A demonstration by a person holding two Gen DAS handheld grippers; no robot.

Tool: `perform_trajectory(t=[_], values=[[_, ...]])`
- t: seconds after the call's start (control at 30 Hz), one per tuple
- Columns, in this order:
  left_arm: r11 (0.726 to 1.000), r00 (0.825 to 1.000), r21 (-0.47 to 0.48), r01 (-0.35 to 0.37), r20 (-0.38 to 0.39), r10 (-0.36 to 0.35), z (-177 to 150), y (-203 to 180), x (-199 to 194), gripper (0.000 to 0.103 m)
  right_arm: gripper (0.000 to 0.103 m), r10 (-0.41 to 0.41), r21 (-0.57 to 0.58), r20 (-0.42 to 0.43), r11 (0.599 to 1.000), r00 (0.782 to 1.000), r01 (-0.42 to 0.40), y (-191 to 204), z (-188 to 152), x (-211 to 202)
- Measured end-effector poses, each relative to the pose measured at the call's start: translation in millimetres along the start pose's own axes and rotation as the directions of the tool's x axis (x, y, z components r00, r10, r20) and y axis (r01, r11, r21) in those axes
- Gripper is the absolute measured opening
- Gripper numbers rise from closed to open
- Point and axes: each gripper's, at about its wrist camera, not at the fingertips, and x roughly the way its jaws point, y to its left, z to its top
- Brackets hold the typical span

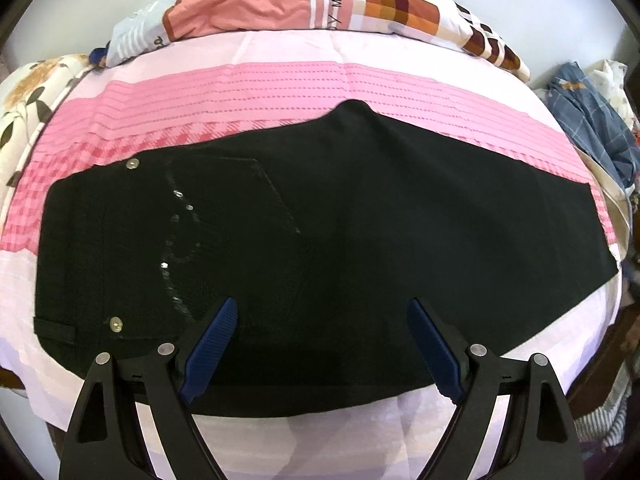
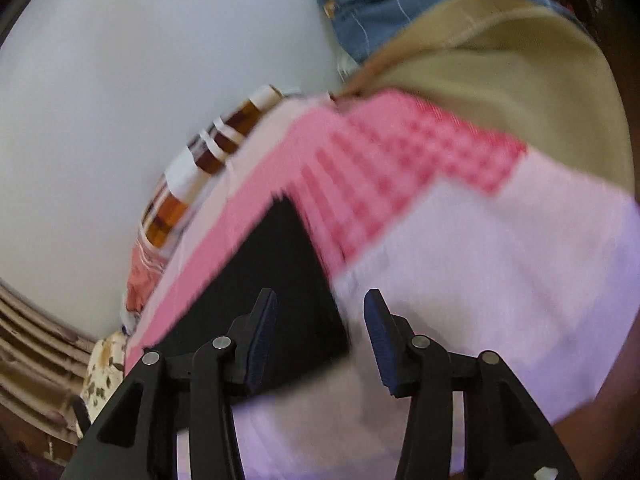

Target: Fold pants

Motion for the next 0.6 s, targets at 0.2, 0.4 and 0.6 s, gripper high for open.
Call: perform_trajectory(t=[0.2, 0.4, 0.6], values=[[0.998, 1.000, 0.057, 0.011, 0.017, -0.012, -5.0, -13.1, -11.5, 0.087, 0.051, 0.062, 0.051, 0.061, 0.997, 0.996, -0.065, -2.2, -19.5, 6.2], [0.999, 0.999, 0.035, 0.030, 0.026, -0.030, -10.8, -10.1, -14.4, 0.087, 0.052, 0.137, -0.003, -0.009, 0.991, 0.991, -0.137, 31.1, -34.9, 35.2], [0.999, 0.998, 0.009, 0.032, 0.045, -0.033, -13.1, 0.0, -21.0, 0.087, 0.026, 0.141, 0.090, 0.033, 0.986, 0.990, -0.143, 21.0, -35.9, 40.2]])
